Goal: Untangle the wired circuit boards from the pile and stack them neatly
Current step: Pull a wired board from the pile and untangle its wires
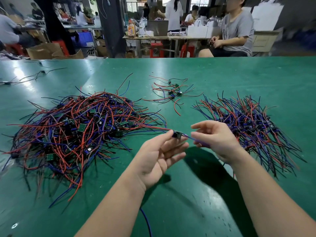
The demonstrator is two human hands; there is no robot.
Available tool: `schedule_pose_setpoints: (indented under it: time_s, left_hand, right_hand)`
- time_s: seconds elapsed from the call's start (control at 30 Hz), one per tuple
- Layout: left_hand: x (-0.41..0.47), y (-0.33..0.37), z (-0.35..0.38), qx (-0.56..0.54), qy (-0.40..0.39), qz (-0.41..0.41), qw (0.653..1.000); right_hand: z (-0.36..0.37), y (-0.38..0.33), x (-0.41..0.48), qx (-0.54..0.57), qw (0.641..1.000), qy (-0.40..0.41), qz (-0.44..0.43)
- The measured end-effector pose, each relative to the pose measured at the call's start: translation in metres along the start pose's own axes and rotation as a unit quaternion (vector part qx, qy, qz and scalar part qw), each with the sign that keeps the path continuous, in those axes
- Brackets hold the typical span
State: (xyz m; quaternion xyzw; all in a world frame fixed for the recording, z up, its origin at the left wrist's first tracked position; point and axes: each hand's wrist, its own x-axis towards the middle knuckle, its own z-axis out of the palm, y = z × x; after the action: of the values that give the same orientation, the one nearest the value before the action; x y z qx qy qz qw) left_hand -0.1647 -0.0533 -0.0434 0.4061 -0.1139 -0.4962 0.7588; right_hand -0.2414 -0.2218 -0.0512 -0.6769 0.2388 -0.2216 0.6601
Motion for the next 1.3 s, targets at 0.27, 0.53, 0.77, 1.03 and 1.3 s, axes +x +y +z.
schedule_pose_setpoints:
  time_s: [0.27, 0.53, 0.77, 1.03, 1.3]
  left_hand:
    - [0.004, -0.007, 0.001, 0.066, 0.085, 0.081, 0.991]
    - [0.004, -0.012, 0.001, 0.249, 0.062, 0.171, 0.951]
    - [0.000, -0.012, 0.002, 0.211, 0.037, 0.060, 0.975]
    - [0.000, -0.013, 0.004, 0.170, 0.062, 0.038, 0.983]
    - [-0.004, -0.020, 0.008, 0.222, 0.052, 0.010, 0.974]
  right_hand:
    - [0.037, -0.003, -0.014, 0.228, 0.972, -0.056, 0.005]
    - [0.022, -0.010, -0.010, 0.257, 0.960, -0.089, 0.061]
    - [0.016, -0.005, -0.011, 0.104, 0.987, -0.122, 0.017]
    - [0.007, -0.005, -0.010, 0.093, 0.981, -0.171, -0.013]
    - [0.001, -0.010, -0.011, 0.110, 0.982, -0.152, -0.016]
